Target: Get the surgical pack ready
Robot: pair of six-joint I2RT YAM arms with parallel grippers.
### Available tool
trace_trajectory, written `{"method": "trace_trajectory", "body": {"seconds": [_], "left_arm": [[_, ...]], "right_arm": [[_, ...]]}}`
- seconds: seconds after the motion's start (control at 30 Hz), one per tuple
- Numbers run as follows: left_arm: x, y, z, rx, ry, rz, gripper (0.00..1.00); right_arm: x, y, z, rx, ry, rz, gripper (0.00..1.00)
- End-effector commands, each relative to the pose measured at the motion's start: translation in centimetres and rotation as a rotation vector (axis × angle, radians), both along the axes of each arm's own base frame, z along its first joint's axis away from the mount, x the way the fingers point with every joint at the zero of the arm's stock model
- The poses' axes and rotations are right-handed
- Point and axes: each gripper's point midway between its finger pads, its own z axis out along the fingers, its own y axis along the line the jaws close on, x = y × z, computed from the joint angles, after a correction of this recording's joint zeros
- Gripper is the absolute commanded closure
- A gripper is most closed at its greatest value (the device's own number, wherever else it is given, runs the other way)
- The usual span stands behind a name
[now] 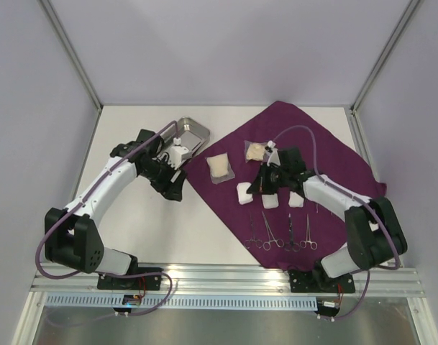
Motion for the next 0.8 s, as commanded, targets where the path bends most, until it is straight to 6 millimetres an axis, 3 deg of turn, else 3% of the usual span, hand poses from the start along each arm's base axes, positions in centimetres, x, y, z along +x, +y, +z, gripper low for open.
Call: {"method": "trace_trajectory", "body": {"seconds": [0.0,0.1,0.2,0.37,0.53,0.63,0.77], "left_arm": [[0.4,-1.6,1.1,-0.023,-0.058,-0.075,0.25],[0.8,-2.9,1.4,-0.028,-0.072,-0.115,0.25],[1.2,-5.1,1.6,-0.034,-0.078,-0.162,0.25],[2.8,-10.5,1.6,-0.065,-0.091,-0.214,0.25],[2.4,-15.9,-0.2,-0.091,-0.039,-0.284,0.26],[2.5,-17.8,-0.5,-0.112,-0.017,-0.306,0.26],[2.8,-18.8,-1.1,-0.132,0.011,-0.303,0.27]], "right_arm": [[0.7,-3.0,2.8,-0.068,-0.107,0.007,1.0],[-0.6,-6.6,1.0,-0.172,-0.016,0.021,0.99],[-1.4,-8.0,0.3,-0.163,0.04,0.019,0.99],[0.1,-8.4,0.1,-0.182,0.029,0.009,1.0],[1.1,-9.2,-0.3,-0.189,0.043,-0.022,0.99],[1.6,-9.2,-0.4,-0.175,0.035,-0.026,1.0],[2.1,-8.2,-0.9,-0.122,0.062,0.01,1.0]]}}
